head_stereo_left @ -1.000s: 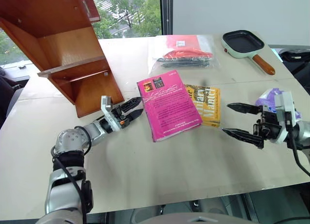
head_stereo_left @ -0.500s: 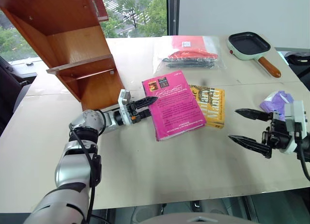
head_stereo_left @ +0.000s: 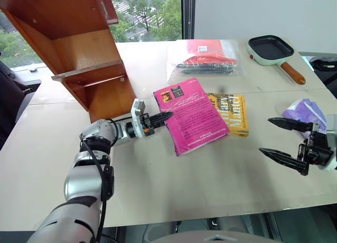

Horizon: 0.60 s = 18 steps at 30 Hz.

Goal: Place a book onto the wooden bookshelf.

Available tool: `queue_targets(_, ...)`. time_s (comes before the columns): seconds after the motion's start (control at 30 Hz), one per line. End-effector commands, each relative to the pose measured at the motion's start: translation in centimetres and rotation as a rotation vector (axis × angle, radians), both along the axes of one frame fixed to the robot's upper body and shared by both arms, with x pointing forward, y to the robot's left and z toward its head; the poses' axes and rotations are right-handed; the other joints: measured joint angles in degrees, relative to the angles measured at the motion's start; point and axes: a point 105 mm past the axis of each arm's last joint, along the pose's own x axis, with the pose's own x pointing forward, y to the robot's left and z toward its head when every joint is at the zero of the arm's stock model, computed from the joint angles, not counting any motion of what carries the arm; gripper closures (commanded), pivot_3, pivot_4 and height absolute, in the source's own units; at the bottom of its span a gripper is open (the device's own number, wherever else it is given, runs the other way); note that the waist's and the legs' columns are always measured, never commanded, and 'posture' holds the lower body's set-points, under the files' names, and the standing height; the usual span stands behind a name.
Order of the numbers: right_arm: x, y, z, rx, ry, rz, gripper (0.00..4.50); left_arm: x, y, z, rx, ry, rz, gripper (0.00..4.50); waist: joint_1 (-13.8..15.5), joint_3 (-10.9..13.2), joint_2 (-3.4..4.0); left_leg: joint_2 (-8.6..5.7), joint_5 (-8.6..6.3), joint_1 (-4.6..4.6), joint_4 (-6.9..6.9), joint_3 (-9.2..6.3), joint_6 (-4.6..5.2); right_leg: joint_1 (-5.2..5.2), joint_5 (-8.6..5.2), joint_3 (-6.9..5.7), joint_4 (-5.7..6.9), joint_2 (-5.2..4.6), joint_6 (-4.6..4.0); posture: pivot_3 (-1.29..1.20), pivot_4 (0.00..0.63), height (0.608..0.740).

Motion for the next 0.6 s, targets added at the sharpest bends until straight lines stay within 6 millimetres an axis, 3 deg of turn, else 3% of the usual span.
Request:
queue_targets(0.03,0.1,0.4,0.5,-0.013,-0.034,0.024,0.00,-0.6,0.3,-1.4,-0.038,0.076,0.031,3.88,0.0,0.0,0.00,0.00,0.00,-0.01,0.00,-0.01,0.00,0.00,0.00,-0.01,0.00,0.00,0.00,0.00,0.150,0.740)
queue_targets(0.17,0.6,0.2,0.4,-0.019,-0.034,0.020,0.00,-0.2,2.0,3.1,-0.121,-0.089,0.072,3.88,-0.5,0.0,-0.05,0.02,0.00,-0.03,0.00,-0.03,-0.01,-0.04,0.00,0.00,0.00,-0.01,0.00,0.00,0.150,0.740)
queue_targets(0.27,1.1,0.2,0.1,-0.022,-0.034,0.024,0.00,-1.9,1.9,7.3,-0.042,-0.319,0.035,3.88,-1.1,0.2,-0.32,0.19,0.00,-0.20,0.00,-0.04,-0.05,-0.21,0.02,0.12,0.00,-0.10,-0.04,0.00,0.150,0.740)
queue_targets(0.4,1.8,0.4,0.1,-0.012,-0.034,0.045,0.00,-3.7,0.0,12.3,0.116,-0.616,0.036,3.88,-0.8,0.3,-0.45,0.23,0.04,-0.64,0.02,-0.09,-0.12,-0.60,0.04,0.26,0.00,-0.12,-0.07,0.00,0.150,0.740)
queue_targets(0.53,3.4,0.8,0.1,-0.005,-0.046,0.089,0.00,-3.2,-2.9,19.7,0.389,-1.028,0.229,3.88,0.3,0.4,-0.62,0.14,0.04,-0.65,0.05,-0.10,-0.13,-0.58,0.04,0.22,-0.01,-0.12,-0.07,0.00,0.150,0.740)
queue_targets(0.6,4.1,0.9,0.3,-0.004,-0.056,0.106,0.00,-3.9,-4.2,21.5,0.574,-1.210,0.247,3.88,0.1,0.4,-0.67,0.09,0.06,-0.72,0.14,-0.13,-0.17,-0.58,0.05,0.19,-0.03,-0.05,-0.07,0.00,0.150,0.740)
